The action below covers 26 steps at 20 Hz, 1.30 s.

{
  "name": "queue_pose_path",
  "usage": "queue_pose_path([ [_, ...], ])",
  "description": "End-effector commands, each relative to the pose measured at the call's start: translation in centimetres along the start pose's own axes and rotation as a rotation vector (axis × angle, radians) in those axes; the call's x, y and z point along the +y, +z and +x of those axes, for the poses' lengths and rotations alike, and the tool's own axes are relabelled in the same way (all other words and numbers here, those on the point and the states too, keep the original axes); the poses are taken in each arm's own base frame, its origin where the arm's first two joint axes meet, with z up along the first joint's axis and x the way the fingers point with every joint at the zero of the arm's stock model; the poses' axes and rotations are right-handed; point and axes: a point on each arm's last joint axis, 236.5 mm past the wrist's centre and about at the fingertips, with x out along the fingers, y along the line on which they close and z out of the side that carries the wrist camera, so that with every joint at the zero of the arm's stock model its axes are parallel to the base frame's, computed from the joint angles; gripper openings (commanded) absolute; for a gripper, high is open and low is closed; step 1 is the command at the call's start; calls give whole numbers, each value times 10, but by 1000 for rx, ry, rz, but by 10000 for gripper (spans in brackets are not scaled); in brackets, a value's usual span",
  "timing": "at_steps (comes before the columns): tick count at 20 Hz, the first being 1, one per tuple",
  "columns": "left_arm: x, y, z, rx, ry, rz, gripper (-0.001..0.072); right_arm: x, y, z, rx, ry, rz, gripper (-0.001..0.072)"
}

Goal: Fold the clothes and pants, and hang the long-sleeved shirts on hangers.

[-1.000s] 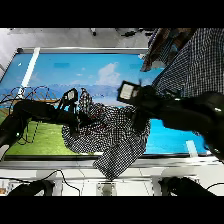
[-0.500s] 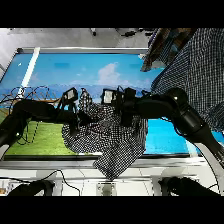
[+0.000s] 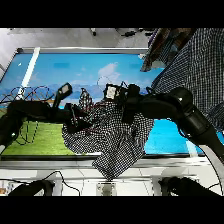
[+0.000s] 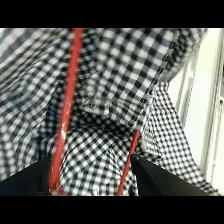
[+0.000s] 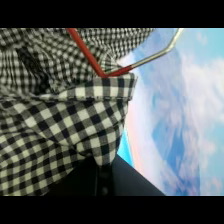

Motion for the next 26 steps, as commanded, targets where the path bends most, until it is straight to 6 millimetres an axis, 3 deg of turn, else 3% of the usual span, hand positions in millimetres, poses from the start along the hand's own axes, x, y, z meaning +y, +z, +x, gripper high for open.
queue_pose_path([
  [1, 3, 16, -38, -68, 108, -72, 577, -11, -24, -6, 77, -31, 24, 32],
  [5, 3, 24, -103, -133, 328, -34, 575, -31, -47, -14, 79, -61, 144, 32],
  [7, 22, 0, -122, -140, 424, -105, 575, -37, -48, -22, 55, -75, 179, 32],
  [9, 43, -37, -121, -185, 428, -287, 575, -40, -46, -32, 44, -96, 180, 33],
  [11, 54, -66, -103, -304, 354, -505, 575, -42, -41, -40, 22, -113, 180, 33],
  [14, 39, -93, -50, -361, 151, -757, 574, -41, -27, -48, -33, -113, 218, 33],
  [17, 18, -91, 0, -306, 38, -785, 574, -36, -16, -49, -80, -87, 272, 33],
  [20, 13, -89, 42, -245, 66, -733, 575, -33, -9, -51, -110, -71, 295, 33],
  [23, 12, -92, 61, -214, 73, -737, 575, -36, -2, -62, -142, -93, 323, 33],
  [26, 22, -91, 60, -220, 104, -733, 575, -39, 8, -76, -187, -110, 348, 33],
])
